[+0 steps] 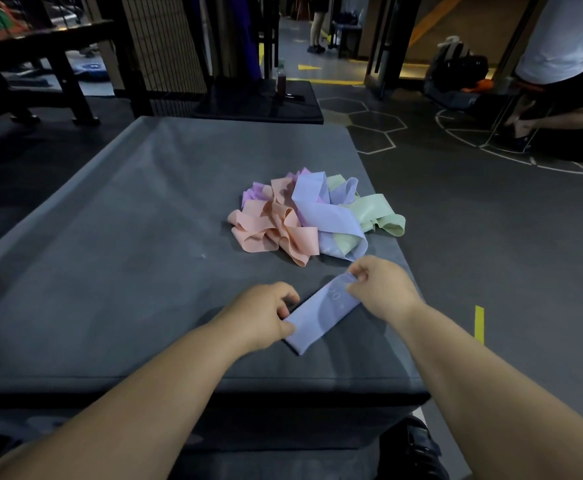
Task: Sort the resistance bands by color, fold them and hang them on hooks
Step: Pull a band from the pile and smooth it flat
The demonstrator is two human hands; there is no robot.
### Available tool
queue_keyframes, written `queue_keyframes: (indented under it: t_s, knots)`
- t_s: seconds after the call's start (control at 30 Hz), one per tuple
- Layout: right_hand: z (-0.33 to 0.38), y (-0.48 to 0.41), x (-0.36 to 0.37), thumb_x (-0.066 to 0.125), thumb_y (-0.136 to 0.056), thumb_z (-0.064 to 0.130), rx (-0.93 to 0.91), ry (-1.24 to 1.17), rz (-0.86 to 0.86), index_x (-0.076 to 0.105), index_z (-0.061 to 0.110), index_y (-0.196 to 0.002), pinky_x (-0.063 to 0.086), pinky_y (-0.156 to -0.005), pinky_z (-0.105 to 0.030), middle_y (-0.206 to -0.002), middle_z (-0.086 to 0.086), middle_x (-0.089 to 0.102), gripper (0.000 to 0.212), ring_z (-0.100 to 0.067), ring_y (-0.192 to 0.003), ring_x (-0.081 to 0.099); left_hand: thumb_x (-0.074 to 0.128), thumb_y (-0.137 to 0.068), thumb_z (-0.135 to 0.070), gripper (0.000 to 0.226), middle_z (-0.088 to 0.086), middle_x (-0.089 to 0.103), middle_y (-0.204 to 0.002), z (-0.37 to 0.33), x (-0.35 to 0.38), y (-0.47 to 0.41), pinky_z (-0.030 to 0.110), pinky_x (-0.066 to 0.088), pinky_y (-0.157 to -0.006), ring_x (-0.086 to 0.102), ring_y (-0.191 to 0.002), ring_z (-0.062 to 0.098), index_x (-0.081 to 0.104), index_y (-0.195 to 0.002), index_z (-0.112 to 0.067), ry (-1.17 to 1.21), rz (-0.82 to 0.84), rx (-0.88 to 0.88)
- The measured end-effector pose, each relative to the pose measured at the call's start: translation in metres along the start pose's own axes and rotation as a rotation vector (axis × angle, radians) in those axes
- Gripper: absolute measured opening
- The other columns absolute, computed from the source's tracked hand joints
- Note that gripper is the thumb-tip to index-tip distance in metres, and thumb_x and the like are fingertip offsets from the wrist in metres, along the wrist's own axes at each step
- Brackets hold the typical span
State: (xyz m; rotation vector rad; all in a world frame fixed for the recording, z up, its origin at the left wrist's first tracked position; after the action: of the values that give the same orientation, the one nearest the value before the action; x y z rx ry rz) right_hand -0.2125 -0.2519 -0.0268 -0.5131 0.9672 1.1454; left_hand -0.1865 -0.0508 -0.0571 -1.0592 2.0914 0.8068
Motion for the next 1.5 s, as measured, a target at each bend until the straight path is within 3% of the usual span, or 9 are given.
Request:
queue_keyframes:
  t_s: [0.1,0.3,0.4,0.5,0.6,0.7,0.83,1.17,1.5]
  knots:
    - [0.026,-0.003,0.008,0.064,-0.085,0.012,-0.153,-0.052,-0.037,0.064,0.024,-0.110,0.041,-0.064,-0.018,-0.086,0.010,0.055,0.028,-0.013,-0.081,0.054,0.075,-0.076,-0.027,0.041,-0.015,0.063,-0.081,-0.001,0.001,0.010,0.031,0.054,-0.077,0.059,-0.072,0.004,0.055,-0.111,-0.034,-0.002,0.023,0.008]
    - [0.054,-0.006,0.022,0.063,-0.084,0.007,-0.317,0.009,-0.137,0.072,0.017,-0.091,0.051,-0.073,-0.029,-0.094,0.003,0.067,0.015,-0.019,-0.086,0.063,0.071,-0.081,-0.037,0.052,-0.013,0.059,-0.098,-0.004,0.001,0.026,0.037,0.052,-0.083,0.059,-0.090,0.011,0.041,-0.123,-0.035,-0.070,0.011,0.055]
    - [0.060,-0.005,0.025,0.061,-0.088,0.009,-0.399,0.124,-0.167,0.075,0.016,-0.096,0.052,-0.075,-0.033,-0.100,-0.002,0.069,0.018,-0.023,-0.090,0.063,0.060,-0.090,-0.037,0.061,-0.014,0.036,-0.144,-0.017,0.004,0.034,0.035,0.031,-0.108,0.031,-0.133,0.012,0.031,-0.144,-0.038,-0.238,-0.043,0.215]
    - [0.069,0.003,0.033,0.058,-0.086,0.001,-0.539,0.258,-0.151,0.075,0.010,-0.097,0.046,-0.071,-0.028,-0.096,-0.006,0.072,0.022,-0.027,-0.090,0.066,0.040,-0.102,-0.036,0.056,-0.017,0.009,-0.161,-0.019,0.021,0.036,0.033,0.004,-0.119,0.000,-0.147,0.005,0.017,-0.153,-0.035,-0.421,0.042,0.314]
    - [0.072,0.010,0.044,0.051,-0.094,0.009,-0.568,0.334,-0.001,0.064,0.014,-0.125,0.042,-0.086,-0.028,-0.122,-0.005,0.066,0.034,-0.025,-0.114,0.060,0.024,-0.106,-0.032,0.053,-0.015,-0.005,-0.162,-0.014,0.033,0.037,0.034,-0.007,-0.120,-0.012,-0.148,0.006,0.004,-0.155,-0.030,-0.505,0.120,0.335]
    - [0.063,0.015,0.058,0.038,-0.103,0.027,-0.514,0.355,0.207,0.033,0.016,-0.151,0.019,-0.114,-0.027,-0.159,0.001,0.029,0.049,-0.015,-0.146,0.024,0.021,-0.106,-0.031,0.053,-0.016,-0.007,-0.162,-0.014,0.032,0.038,0.034,-0.009,-0.120,-0.013,-0.148,0.005,0.001,-0.155,-0.030,-0.479,0.114,0.333]
    - [0.052,0.020,0.071,0.028,-0.105,0.038,-0.535,0.434,0.266,0.009,0.019,-0.157,-0.005,-0.120,-0.029,-0.164,0.007,-0.004,0.058,-0.007,-0.150,-0.007,0.020,-0.106,-0.032,0.051,-0.019,-0.006,-0.161,-0.014,0.033,0.036,0.032,-0.010,-0.120,-0.012,-0.147,0.003,0.006,-0.154,-0.034,-0.429,0.094,0.308]
    - [0.045,0.016,0.075,0.024,-0.105,0.042,-0.555,0.462,0.248,0.004,0.023,-0.157,-0.010,-0.118,-0.028,-0.163,0.011,-0.008,0.059,-0.003,-0.148,-0.010,0.020,-0.105,-0.040,0.046,-0.022,0.004,-0.160,-0.018,0.027,0.033,0.030,-0.006,-0.119,-0.004,-0.148,0.002,0.022,-0.151,-0.036,-0.354,0.051,0.271]
    - [0.042,0.015,0.071,0.023,-0.106,0.037,-0.567,0.411,0.271,0.005,0.025,-0.157,-0.008,-0.120,-0.029,-0.162,0.014,-0.008,0.055,-0.001,-0.148,-0.010,0.014,-0.105,-0.044,0.056,-0.014,-0.018,-0.160,-0.012,0.032,0.036,0.032,-0.013,-0.119,-0.017,-0.147,0.006,-0.010,-0.153,-0.032,-0.526,0.062,0.233]
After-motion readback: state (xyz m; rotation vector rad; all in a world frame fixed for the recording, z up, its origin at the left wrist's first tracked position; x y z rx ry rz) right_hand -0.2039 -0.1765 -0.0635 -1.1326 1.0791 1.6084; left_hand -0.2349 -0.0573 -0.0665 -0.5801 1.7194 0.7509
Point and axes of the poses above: each hand's wrist, its own y-axis away from the middle knuckle, its own x-axis out of the palm, z = x × y, the point moved 10 cm from there along -y, towards the middle knuckle
